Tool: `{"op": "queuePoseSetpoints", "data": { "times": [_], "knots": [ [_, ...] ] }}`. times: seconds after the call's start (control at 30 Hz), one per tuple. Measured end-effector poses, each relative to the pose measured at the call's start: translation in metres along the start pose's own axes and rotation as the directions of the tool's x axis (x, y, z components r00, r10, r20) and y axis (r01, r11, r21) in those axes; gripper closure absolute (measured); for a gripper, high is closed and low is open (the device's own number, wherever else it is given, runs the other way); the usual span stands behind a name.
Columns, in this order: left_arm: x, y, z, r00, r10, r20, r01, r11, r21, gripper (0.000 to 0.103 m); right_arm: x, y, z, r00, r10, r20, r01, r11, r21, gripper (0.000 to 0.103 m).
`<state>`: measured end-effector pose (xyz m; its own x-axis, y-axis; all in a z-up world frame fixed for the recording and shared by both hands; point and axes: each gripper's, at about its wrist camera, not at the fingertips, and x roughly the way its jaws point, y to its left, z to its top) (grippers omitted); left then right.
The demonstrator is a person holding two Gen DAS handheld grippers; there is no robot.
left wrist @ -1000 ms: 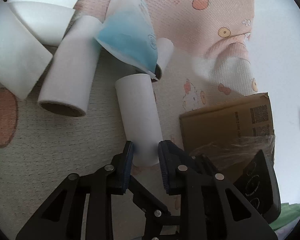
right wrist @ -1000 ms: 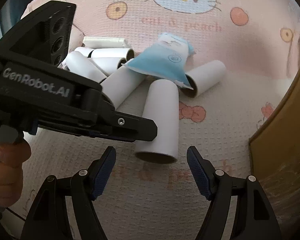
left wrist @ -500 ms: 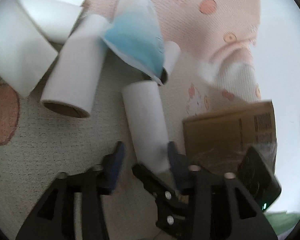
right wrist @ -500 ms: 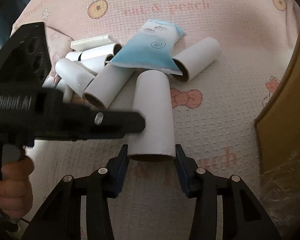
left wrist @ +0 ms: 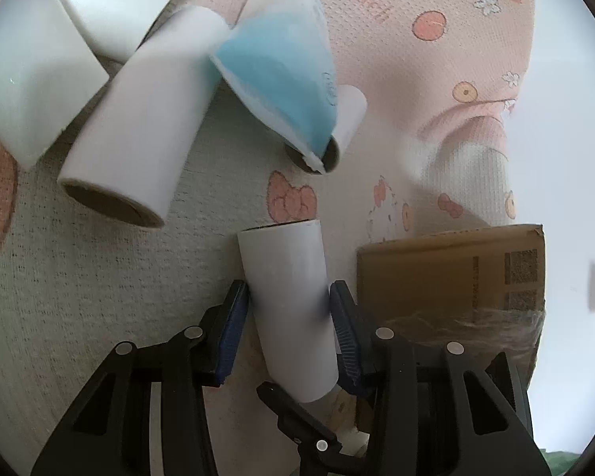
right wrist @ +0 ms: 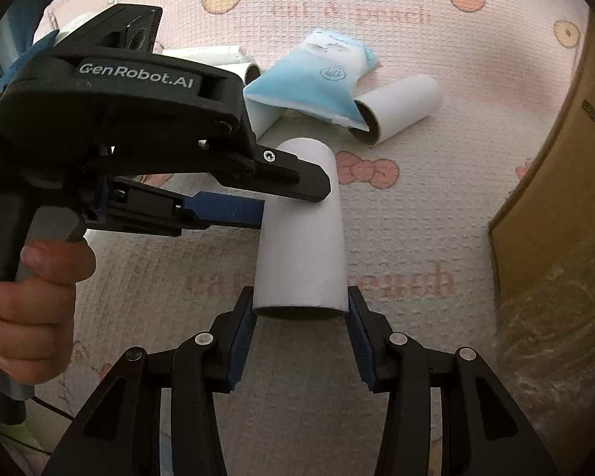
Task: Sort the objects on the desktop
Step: 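Grasp a white tube with the left gripper while the right gripper grasps another tube, then carry both held tubes over the cardboard box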
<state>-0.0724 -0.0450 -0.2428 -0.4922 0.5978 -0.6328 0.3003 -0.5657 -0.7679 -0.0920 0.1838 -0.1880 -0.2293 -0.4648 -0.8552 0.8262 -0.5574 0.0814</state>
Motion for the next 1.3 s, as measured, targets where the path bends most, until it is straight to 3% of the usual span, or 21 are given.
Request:
{"op": "queuePoseSetpoints", "data": {
  "times": [0.23, 0.4, 0.6, 0.73, 1.0, 1.3],
  "knots": [
    [-0.029, -0.051, -0.014, 0.997, 0.031, 0.063, -0.041, 0.988, 0.152, 0.056, -0.040, 0.002, 0.000, 0.996, 0.004, 0.089, -0.003, 1.000, -0.010, 0.060],
    [-0.055, -0.110, -0.028, 0.991, 0.049, 0.124, -0.088, 0.938, 0.337, 0.056, -0.080, 0.003, 0.005, 0.985, -0.023, 0.169, 0.027, 0.999, -0.021, 0.060],
    [-0.078, -0.158, -0.036, 0.985, 0.000, 0.171, -0.072, 0.908, 0.412, 0.056, -0.130, -0.002, 0.011, 0.965, -0.049, 0.256, 0.053, 0.999, -0.007, 0.060],
    [-0.088, -0.192, -0.045, 0.980, -0.031, 0.199, -0.071, 0.871, 0.487, 0.056, -0.161, -0.005, 0.013, 0.946, -0.095, 0.311, 0.104, 0.995, -0.011, 0.060],
    [-0.090, -0.250, -0.056, 0.981, -0.057, 0.184, -0.067, 0.797, 0.600, 0.057, -0.211, -0.022, 0.000, 0.907, -0.189, 0.376, 0.188, 0.981, 0.039, 0.060],
    [-0.068, -0.313, -0.056, 0.988, -0.044, 0.146, -0.070, 0.719, 0.691, 0.057, -0.236, -0.055, 0.021, 0.877, -0.264, 0.402, 0.246, 0.964, 0.096, 0.060]
  ]
}}
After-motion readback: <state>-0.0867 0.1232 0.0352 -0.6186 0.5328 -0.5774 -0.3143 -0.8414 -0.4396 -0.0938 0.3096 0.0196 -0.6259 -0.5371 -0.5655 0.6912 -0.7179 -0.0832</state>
